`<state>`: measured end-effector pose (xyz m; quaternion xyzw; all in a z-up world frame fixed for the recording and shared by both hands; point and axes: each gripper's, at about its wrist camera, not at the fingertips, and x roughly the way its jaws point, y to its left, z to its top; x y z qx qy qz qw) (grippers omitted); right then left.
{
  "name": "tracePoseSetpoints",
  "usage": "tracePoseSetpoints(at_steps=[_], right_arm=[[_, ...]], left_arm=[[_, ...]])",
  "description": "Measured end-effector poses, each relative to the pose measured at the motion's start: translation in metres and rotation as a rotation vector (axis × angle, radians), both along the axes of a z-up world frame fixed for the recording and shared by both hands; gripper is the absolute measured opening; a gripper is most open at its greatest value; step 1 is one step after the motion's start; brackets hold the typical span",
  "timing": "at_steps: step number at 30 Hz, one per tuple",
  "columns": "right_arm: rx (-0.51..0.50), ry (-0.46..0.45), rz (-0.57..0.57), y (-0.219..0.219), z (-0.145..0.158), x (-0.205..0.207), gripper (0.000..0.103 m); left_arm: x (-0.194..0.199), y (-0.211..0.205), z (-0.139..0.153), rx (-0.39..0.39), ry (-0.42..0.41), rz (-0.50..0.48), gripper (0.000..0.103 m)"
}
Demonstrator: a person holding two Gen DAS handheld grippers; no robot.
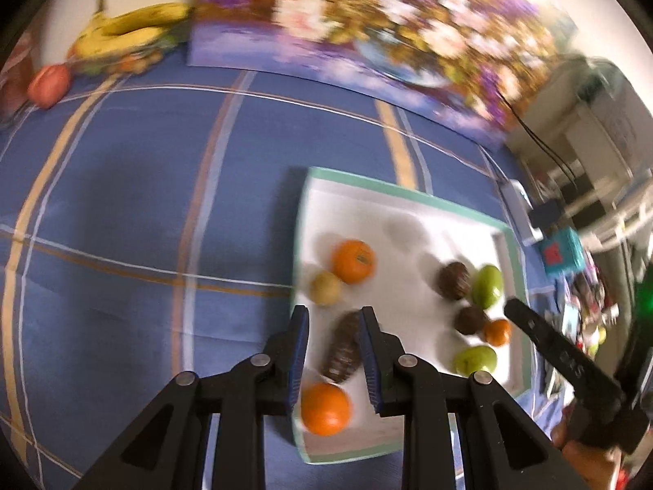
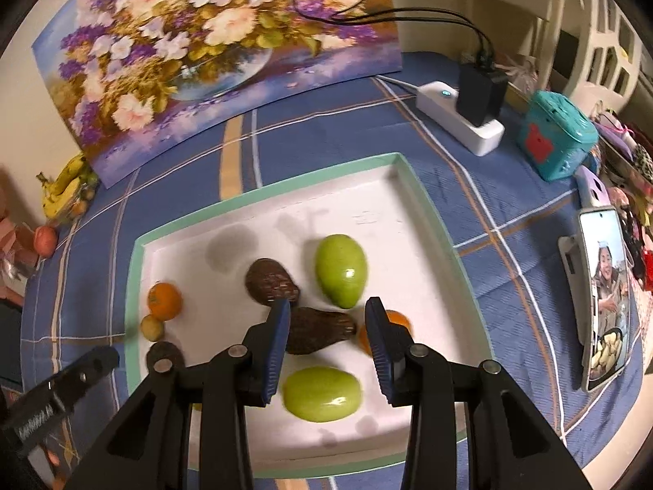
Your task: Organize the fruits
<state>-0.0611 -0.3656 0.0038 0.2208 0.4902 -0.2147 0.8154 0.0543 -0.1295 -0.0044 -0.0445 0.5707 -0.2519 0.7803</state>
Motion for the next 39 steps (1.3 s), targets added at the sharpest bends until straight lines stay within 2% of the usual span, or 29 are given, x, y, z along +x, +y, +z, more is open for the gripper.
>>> tracePoseSetpoints(at_steps=[7,14,15,16,17,18,20,21,23,24,28,35,39], right_arm=[[-0.003,-0.026,0.089,0.028,0.008,0.014,0.039],[-0.008,-0.052,0.138,0.048,0.017,0.021,0.039],[-0.008,-0.053,0.142,0.049,0.018,0.022,0.039],[-0.008,-0.052,0.146,0.052,0.018,0.023,0.039],[-0.009,-0.049,0.15,0.053,0.017,0.024,0.041],[-0.009,-0.043,0.152,0.054,0.016,0.025,0.052],[-0.017,-0.031,0.156,0.057,0.013,0.026,0.065],[-0.02,-0.028,0.157,0.058,0.012,0.027,0.066],[-0.021,-0.026,0.158,0.059,0.01,0.027,0.068],[-0.022,-0.024,0.155,0.059,0.009,0.027,0.074],[-0.031,-0.017,0.143,0.062,0.006,0.028,0.088],[-0.051,-0.043,0.114,0.068,0.01,0.021,0.096],[-0.047,-0.05,0.118,0.076,0.012,0.018,0.096]], left_arm=[[0.023,0.05,-0.005,0.026,-0.009,0.155,0.028],[0.032,0.08,-0.005,0.069,-0.034,0.223,0.029],[0.032,0.081,-0.006,0.072,-0.033,0.226,0.036],[0.032,0.081,-0.007,0.076,-0.031,0.229,0.059],[0.033,0.081,-0.007,0.085,-0.031,0.232,0.072],[0.032,0.081,-0.007,0.098,-0.039,0.238,0.085],[0.029,0.08,-0.006,0.111,-0.051,0.236,0.085],[0.03,0.079,-0.006,0.118,-0.054,0.231,0.087],[0.029,0.077,-0.007,0.136,-0.06,0.223,0.097],[0.029,0.077,-0.008,0.144,-0.065,0.219,0.102],[0.027,0.078,-0.004,0.159,-0.09,0.218,0.103],[0.021,0.085,0.004,0.156,-0.112,0.214,0.103],[0.009,0.092,0.019,0.151,-0.153,0.226,0.103]])
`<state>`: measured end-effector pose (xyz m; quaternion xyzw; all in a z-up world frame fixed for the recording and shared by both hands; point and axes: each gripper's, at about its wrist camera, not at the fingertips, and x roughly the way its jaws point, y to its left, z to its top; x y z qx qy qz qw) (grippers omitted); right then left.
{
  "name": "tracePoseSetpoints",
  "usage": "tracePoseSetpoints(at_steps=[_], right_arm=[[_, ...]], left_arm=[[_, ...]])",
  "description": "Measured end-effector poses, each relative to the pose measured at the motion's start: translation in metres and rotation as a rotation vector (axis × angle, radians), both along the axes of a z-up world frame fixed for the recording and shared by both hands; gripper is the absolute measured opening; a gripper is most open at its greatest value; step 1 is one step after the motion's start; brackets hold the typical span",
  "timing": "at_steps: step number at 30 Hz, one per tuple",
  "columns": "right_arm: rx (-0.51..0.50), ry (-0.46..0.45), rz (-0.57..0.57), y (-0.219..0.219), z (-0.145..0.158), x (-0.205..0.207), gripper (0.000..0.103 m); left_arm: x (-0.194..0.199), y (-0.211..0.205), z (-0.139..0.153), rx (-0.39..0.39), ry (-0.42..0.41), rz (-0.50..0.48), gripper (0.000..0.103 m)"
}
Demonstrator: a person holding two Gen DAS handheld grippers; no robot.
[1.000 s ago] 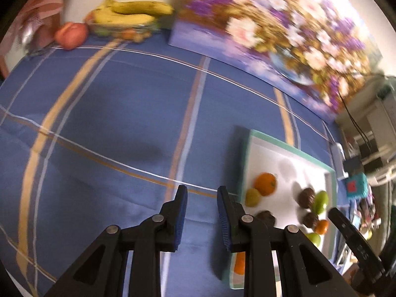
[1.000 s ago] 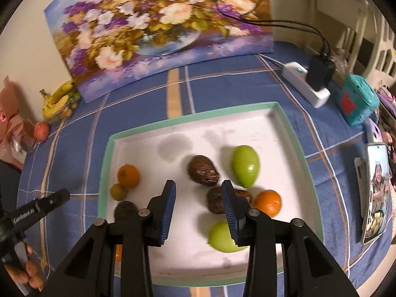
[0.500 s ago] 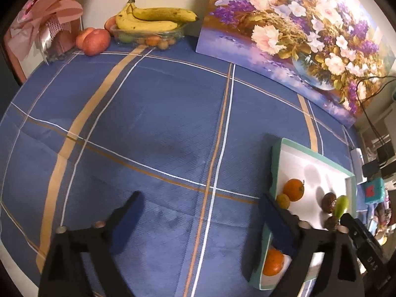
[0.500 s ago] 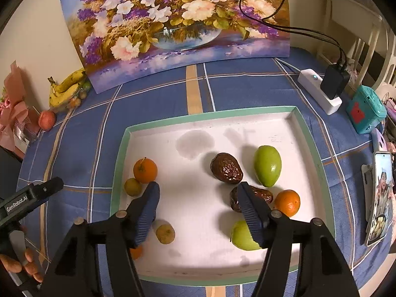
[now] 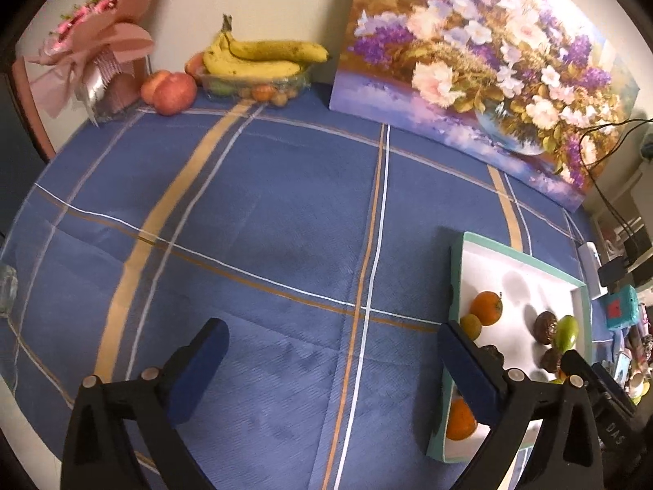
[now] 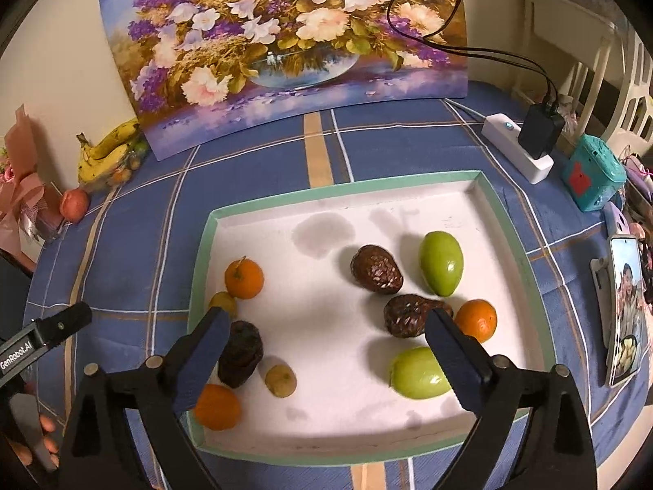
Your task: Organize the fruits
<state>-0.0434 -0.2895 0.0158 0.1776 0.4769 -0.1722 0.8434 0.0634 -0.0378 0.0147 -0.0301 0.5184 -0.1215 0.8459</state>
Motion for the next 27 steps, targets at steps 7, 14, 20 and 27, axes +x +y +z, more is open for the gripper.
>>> tracePoseSetpoints(at_steps=[7,14,20,27], right_arm=[[-0.053,-0.025,0.014,0.019,0.012,-0.021,0.096],[-0.057,-0.067,0.006,0.032,0.016,-0.052,0.096],[-0.057,-0.061,0.029,0.046,0.009,-0.071,0.096],[-0.066,-0.058,0.047,0.052,0.007,-0.071,0.096]], left_arm=[[-0.032,0.013,0.027,0.019,-0.058,0.01,0.103],[-0.068,0.02,0.025,0.152,-0.103,-0.016,0.103],[-0.085,0.024,0.022,0.133,-0.11,-0.052,0.103],[-0.08,0.027,0.012,0.137,-0.065,-0.041,0.103]])
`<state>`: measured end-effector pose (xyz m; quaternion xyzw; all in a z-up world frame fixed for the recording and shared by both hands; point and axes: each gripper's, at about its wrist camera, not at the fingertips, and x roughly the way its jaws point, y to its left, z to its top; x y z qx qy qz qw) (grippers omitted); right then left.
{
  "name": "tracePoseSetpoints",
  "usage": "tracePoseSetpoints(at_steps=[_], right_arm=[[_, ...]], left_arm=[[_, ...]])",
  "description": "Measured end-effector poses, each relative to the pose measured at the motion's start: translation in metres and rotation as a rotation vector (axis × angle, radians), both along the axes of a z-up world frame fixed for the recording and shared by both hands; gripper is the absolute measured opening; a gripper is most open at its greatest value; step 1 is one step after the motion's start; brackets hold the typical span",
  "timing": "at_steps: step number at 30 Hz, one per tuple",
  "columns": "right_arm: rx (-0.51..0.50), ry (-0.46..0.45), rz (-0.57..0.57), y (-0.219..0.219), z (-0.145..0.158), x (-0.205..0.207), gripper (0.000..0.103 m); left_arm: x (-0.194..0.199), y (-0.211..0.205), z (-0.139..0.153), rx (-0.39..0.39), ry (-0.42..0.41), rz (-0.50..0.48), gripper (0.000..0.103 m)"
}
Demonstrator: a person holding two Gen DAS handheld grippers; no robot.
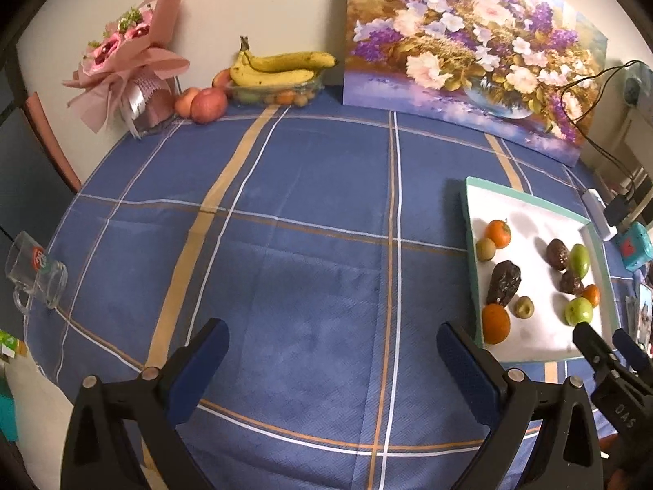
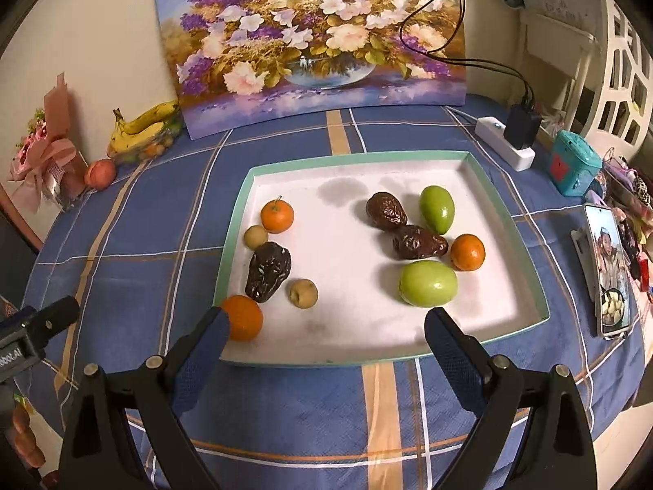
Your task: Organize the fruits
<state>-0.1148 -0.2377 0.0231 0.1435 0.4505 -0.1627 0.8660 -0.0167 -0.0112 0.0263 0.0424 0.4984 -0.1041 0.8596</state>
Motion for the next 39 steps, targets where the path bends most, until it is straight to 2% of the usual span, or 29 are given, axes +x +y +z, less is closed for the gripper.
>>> tracePoseSetpoints(at_steps=[39], right_arm=[[-0.013,0.013,0.019,0.0066,-0.0012,0.0029,0.097]], left_arm=[[0.0017,-0.0035,-0.0113,0.023,0.058,-0.02,0.103]])
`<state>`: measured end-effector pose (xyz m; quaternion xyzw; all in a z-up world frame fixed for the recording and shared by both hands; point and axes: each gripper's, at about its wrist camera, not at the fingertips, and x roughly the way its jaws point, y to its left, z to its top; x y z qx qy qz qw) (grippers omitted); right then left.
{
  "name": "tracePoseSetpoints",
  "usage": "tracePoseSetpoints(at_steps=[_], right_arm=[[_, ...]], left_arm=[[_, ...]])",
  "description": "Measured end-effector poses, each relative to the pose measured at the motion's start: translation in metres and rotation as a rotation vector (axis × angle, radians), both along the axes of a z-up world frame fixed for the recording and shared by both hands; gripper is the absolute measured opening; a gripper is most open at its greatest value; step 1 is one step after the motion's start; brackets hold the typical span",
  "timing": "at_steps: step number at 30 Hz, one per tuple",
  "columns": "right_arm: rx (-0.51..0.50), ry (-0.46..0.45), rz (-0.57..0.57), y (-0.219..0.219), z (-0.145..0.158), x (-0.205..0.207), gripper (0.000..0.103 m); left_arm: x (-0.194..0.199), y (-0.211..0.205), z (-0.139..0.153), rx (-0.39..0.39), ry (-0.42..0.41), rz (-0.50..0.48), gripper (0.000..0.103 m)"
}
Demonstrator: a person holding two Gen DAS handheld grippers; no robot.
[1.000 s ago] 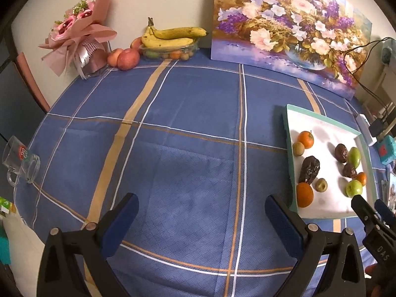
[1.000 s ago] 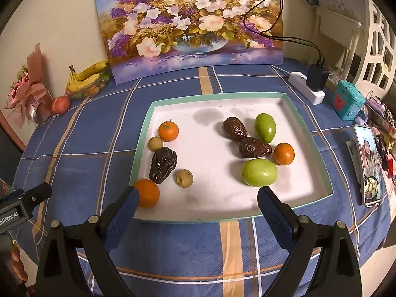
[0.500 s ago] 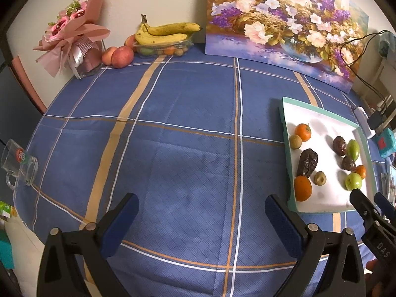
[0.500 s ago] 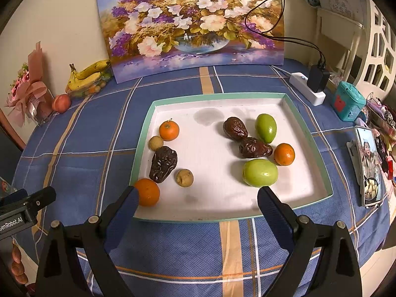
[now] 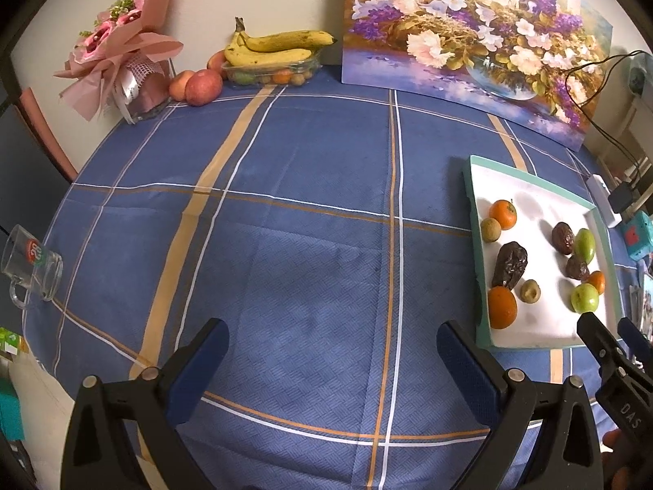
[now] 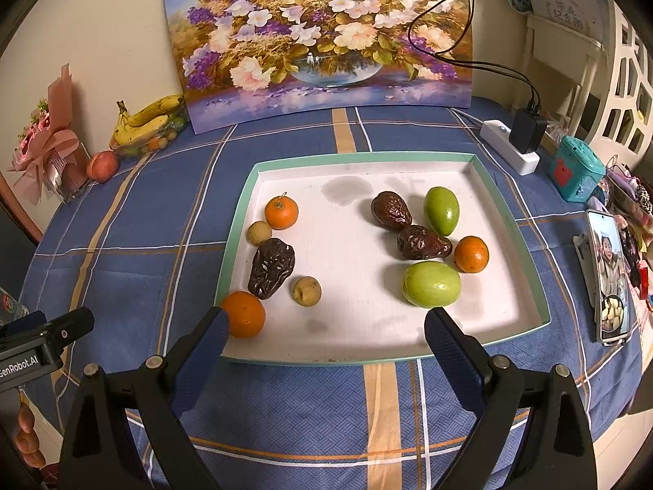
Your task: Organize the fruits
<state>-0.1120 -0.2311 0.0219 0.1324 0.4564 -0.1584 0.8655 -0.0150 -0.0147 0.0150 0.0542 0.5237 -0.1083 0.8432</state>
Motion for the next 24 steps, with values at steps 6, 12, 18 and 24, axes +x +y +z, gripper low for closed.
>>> tracePoseSetpoints(at_steps=[6,12,18,24], right_arm=[[-0.002,0.005,0.003,0.0013,-0.0009,0.0,0.097],[-0.005,0.011,0.009,0.0015,-0.0014,0.0008,0.096],[-0.005,0.013,0.009,0.0019,-0.0015,0.0011,0.096],[-0.005,0.012,0.008,0.002,-0.0017,0.001,0.096]], left_arm=[[-0.0001,-0.0001,-0.0006,-0.001,0.003,0.0,0.103],[0.0004,0.0007,-0.0009,-0.002,0.007,0.001,0.103],[0.0005,0.0008,-0.002,-0.002,0.011,0.005,0.103],[0.0005,0.0011,-0.0022,-0.002,0.011,0.004,0.103]])
